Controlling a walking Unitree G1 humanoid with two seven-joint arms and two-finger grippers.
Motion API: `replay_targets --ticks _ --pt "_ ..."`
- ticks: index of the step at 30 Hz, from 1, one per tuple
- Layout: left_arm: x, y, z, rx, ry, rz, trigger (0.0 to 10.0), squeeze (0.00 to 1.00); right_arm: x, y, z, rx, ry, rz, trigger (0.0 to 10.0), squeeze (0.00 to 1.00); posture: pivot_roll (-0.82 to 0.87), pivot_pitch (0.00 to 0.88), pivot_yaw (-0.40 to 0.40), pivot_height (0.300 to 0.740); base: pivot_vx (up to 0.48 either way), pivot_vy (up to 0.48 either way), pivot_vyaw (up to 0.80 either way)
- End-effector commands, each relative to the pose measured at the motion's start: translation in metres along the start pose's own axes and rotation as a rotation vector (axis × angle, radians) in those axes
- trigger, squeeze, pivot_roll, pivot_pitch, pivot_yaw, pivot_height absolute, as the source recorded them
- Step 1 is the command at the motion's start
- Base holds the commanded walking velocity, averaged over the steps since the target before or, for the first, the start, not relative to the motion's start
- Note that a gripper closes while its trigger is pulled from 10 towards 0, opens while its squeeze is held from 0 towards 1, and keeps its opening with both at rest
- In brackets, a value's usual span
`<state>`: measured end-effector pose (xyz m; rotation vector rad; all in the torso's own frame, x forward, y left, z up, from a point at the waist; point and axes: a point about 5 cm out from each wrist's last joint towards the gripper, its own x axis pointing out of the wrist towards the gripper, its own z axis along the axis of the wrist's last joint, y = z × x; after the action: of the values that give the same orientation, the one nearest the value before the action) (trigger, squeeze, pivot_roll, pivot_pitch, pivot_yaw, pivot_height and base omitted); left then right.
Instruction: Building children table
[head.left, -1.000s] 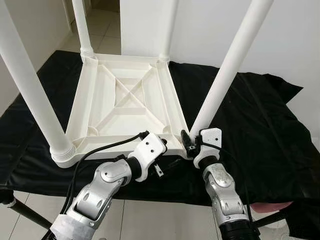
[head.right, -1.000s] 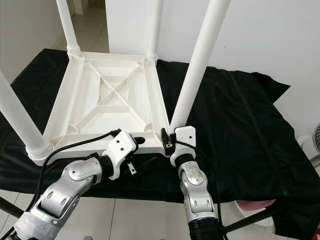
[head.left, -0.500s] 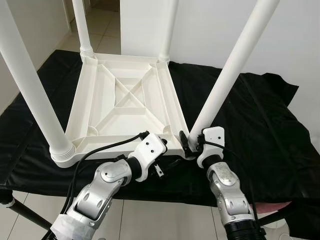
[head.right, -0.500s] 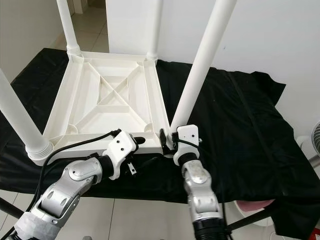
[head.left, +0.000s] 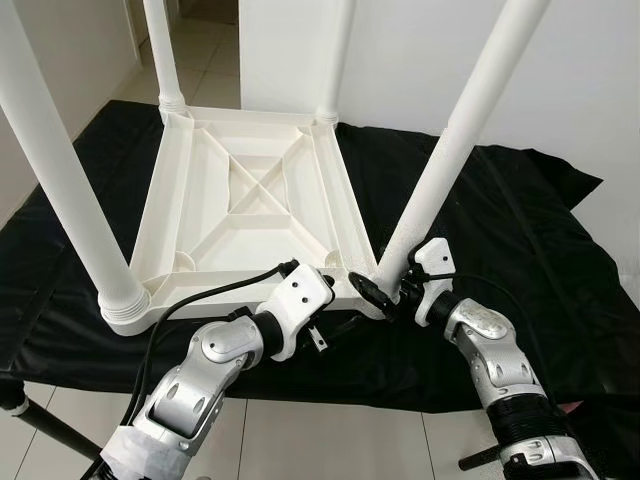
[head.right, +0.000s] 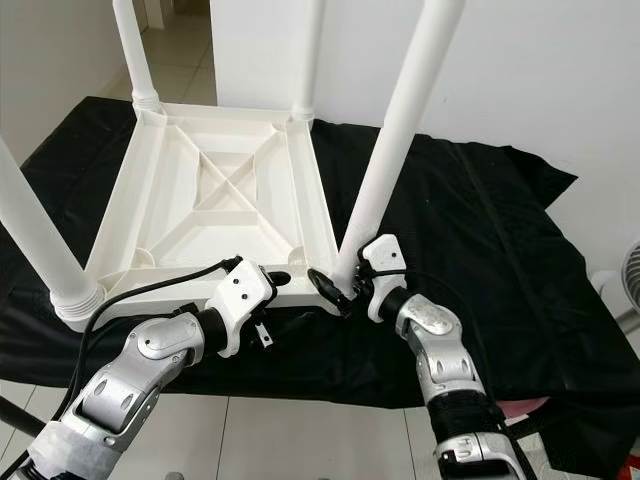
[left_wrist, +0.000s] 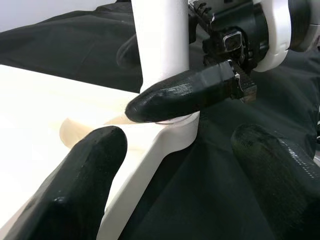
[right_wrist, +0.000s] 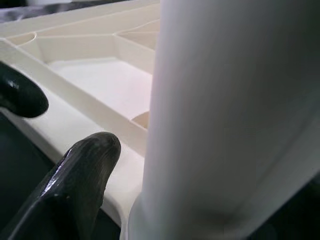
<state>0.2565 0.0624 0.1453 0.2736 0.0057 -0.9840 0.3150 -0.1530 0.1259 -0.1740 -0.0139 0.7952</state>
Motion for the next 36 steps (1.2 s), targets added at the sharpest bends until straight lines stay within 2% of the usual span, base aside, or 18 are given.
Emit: replay_targets --ticks 1,3,4,7,8,17,18,25,28,32,36 --pt "0.001 0.000 -0.001 0.008 0.007 -0.005 10.0 0.00 0.002 -0.002 -0.006 0.002 0.032 0.045 10.0 0.00 0.01 0.000 -0.092 0.740 0.000 0.000 0.00" --pt "0.001 0.001 -0.001 0.008 0.007 -0.004 10.0 0.00 0.004 -0.004 -0.008 -0.001 0.041 0.059 10.0 0.00 0.01 0.000 -0.090 0.740 0.000 0.000 0.00" --pt "0.000 0.000 -0.001 0.008 0.008 -0.003 10.0 0.00 0.005 -0.006 -0.009 -0.007 0.051 0.074 5.4 0.00 0.02 0.000 -0.089 0.740 0.000 0.000 0.00" --pt "0.000 0.000 -0.001 0.008 0.008 -0.003 10.0 0.00 0.005 -0.006 -0.009 -0.007 0.051 0.074 5.4 0.00 0.02 0.000 -0.089 0.740 0.000 0.000 0.00" --pt "0.000 0.000 0.000 0.008 0.008 -0.004 10.0 0.00 0.007 -0.010 -0.011 -0.015 0.065 0.090 0.0 0.00 0.02 0.000 -0.088 0.740 0.000 0.000 0.00" --pt "-0.001 -0.002 -0.001 0.005 0.010 -0.004 10.0 0.00 0.005 -0.013 -0.013 -0.012 0.044 0.114 0.0 0.00 0.02 0.000 -0.087 0.740 0.000 0.000 0.00" --pt "-0.001 -0.002 -0.001 0.005 0.010 -0.006 10.0 0.00 0.005 -0.013 -0.013 -0.009 0.038 0.101 10.0 0.00 0.02 0.000 -0.087 0.740 0.000 0.000 0.00" --pt "0.001 -0.002 -0.001 0.003 0.008 -0.012 10.0 0.00 0.006 -0.011 -0.019 -0.019 0.070 -0.001 10.0 0.00 0.00 0.000 -0.089 0.740 0.000 0.000 0.00" --pt "0.003 -0.002 0.000 0.005 0.005 -0.014 10.0 0.00 0.008 -0.009 -0.020 0.025 0.065 -0.103 10.0 0.00 0.00 0.000 -0.090 0.740 0.000 0.000 0.00" --pt "0.003 -0.002 0.000 0.006 0.004 -0.015 10.0 0.00 0.009 -0.008 -0.019 0.032 0.059 -0.128 10.0 0.00 0.00 0.000 -0.090 0.740 0.000 0.000 0.00" --pt "0.004 -0.002 0.000 0.004 0.002 -0.018 10.0 0.00 0.011 0.005 -0.013 0.062 0.011 -0.280 10.0 0.00 -0.02 0.000 -0.091 0.740 0.000 0.000 0.00"
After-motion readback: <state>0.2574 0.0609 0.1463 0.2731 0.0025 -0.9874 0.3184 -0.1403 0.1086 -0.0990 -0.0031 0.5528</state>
